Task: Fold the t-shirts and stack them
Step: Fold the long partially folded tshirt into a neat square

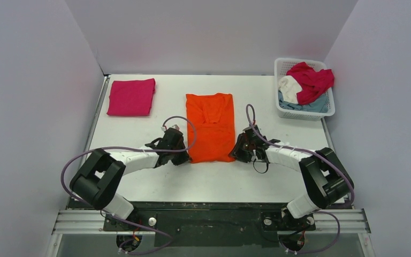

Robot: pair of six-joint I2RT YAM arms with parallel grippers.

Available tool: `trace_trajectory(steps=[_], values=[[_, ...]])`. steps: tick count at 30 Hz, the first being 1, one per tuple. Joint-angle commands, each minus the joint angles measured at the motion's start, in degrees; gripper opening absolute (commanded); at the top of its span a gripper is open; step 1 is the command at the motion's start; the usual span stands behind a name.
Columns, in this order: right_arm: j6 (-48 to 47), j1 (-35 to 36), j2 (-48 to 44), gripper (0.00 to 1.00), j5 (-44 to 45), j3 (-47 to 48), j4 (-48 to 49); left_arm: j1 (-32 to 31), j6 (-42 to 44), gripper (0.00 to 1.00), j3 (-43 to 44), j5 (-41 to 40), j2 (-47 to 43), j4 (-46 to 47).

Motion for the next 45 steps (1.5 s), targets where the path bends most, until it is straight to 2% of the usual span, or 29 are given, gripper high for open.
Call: trace_trajectory(steps=[1,11,13,16,17,21,29,34,40,45], values=[[-1.54,1.04,-1.12,0.28,2.48,-3.49,-11.60,-0.77,0.74,0.00,-3.08,-4.17,-2.96,-4.75],[1.20,4.34,-3.20,0.27,2.57,-4.64,-10.53,-1.70,-0.41,0.00,-4.78,-4.57,-4.41,-4.60],[2.19,4.95,-3.34,0.22,2.55,-5.17,-9.94,-1.83,-0.69,0.00,-4.98,-4.68,-4.59,-4.68],[2.93,5.37,-4.11,0.01,3.57,-5.95,-7.97,-1.96,-0.77,0.00,-5.33,-4.55,-5.66,-5.03],[2.95,5.38,-4.79,0.00,3.64,-5.98,-8.05,-2.10,-0.69,0.00,-5.45,-4.56,-6.18,-5.74],[1.57,5.69,-9.71,0.00,1.48,-5.37,-14.80,-3.46,0.71,0.00,-5.20,-5.05,-11.74,-11.59],[1.38,7.28,-23.87,0.00,-10.04,-2.94,-33.46,-8.84,0.58,0.00,-3.71,-6.40,-36.80,-31.06],[2.11,7.84,-30.09,0.00,-16.37,1.59,-41.00,-9.52,-1.12,0.00,-0.52,-5.06,-46.81,-38.92],[2.38,7.04,-30.06,0.00,-22.22,5.83,-42.04,-9.64,-2.68,0.00,0.60,-6.90,-51.70,-39.82],[-1.88,3.16,-24.79,0.00,-23.00,10.65,-42.11,-9.51,-3.79,0.00,0.90,-14.28,-52.06,-36.35]])
